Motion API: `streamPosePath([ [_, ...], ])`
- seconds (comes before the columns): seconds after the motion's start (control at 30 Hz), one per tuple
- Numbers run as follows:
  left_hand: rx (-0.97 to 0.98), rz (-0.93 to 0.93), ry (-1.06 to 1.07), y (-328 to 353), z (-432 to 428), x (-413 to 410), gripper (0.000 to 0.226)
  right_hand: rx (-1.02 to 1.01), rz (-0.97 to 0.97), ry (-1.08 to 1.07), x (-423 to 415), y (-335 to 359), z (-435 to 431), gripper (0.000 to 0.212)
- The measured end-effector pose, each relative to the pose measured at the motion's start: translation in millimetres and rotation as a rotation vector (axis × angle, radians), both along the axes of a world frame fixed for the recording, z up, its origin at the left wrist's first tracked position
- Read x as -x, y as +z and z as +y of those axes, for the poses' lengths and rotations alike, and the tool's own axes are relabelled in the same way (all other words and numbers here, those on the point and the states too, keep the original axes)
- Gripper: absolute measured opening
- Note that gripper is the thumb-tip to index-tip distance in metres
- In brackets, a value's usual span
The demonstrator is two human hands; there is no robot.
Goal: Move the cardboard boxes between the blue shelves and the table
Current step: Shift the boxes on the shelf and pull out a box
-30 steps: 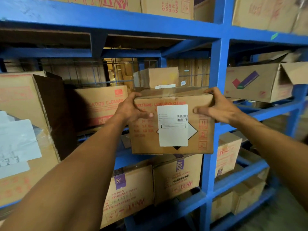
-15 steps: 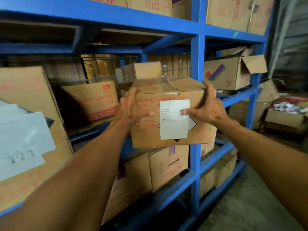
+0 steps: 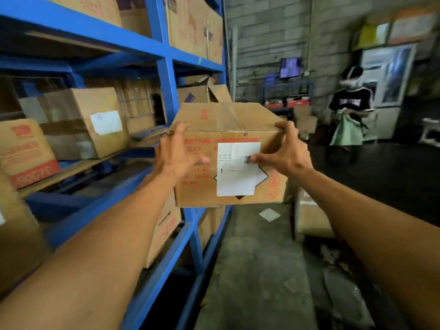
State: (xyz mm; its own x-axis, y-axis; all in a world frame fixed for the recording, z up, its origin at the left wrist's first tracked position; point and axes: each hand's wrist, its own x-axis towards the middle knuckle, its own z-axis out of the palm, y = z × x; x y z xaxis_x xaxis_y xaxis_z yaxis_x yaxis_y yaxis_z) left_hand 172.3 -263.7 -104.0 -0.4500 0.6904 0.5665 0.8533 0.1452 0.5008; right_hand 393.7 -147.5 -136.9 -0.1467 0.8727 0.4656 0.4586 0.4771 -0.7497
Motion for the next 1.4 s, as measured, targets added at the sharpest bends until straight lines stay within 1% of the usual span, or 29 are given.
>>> streamPosePath([
  [0.13,-0.017,-0.010,-0.164,2.7,44.5,-63.4,0.102,-0.054,-0.021,-0.182,-83.2,10.4,4.1,0.101],
  [0.3,-0.027,-0.021,-0.369,11.6,107.4,-167.0,0.100,-0.102,-0.037,-0.425,-197.3,16.0,7.9,0.097],
  [0.43,-0.079,-0.003,-0.566,15.8,143.7,-259.9,0.098,-0.148,-0.033,-0.616,-287.0,20.4,-5.5,0.098],
  [0.6,-0.127,0.031,-0.888,11.7,164.3,-376.9,0.101,-0.112,-0.053,-0.927,-388.9,19.3,-53.5,0.102],
  [0.67,-0.132,0.053,-0.993,5.5,161.3,-412.5,0.097,-0.093,-0.068,-1.010,-414.1,16.6,-81.6,0.102],
  [0.77,-0.104,0.049,-1.203,-0.2,142.3,-464.5,0.095,-0.084,-0.052,-1.198,-443.3,8.8,-137.1,0.103],
  [0.87,-0.077,0.050,-1.403,-1.8,113.2,-505.9,0.098,-0.085,-0.055,-1.391,-454.0,0.4,-197.8,0.100],
  [0.97,-0.038,0.050,-1.554,-5.2,75.1,-530.5,0.101,-0.115,-0.055,-1.561,-438.4,-5.3,-263.3,0.097],
  [1.03,-0.007,0.021,-1.677,-13.5,41.2,-538.7,0.101,-0.100,-0.052,-1.676,-418.7,-11.9,-310.0,0.099],
  [1.13,0.041,0.001,-1.851,-32.5,-15.4,-539.9,0.098,-0.057,-0.090,-1.838,-376.4,-24.4,-377.7,0.109],
  [1.17,0.058,0.007,-1.893,-38.7,-34.2,-538.6,0.097,-0.039,-0.111,-1.875,-361.4,-27.5,-399.6,0.112],
  [1.27,0.109,0.006,-2.000,-53.9,-84.9,-536.9,0.097,0.030,-0.126,-1.979,-324.9,-31.4,-460.3,0.111],
  [1.4,0.144,0.012,-2.079,-66.3,-144.3,-524.8,0.097,0.088,-0.133,-2.059,-290.5,-35.0,-518.0,0.124],
])
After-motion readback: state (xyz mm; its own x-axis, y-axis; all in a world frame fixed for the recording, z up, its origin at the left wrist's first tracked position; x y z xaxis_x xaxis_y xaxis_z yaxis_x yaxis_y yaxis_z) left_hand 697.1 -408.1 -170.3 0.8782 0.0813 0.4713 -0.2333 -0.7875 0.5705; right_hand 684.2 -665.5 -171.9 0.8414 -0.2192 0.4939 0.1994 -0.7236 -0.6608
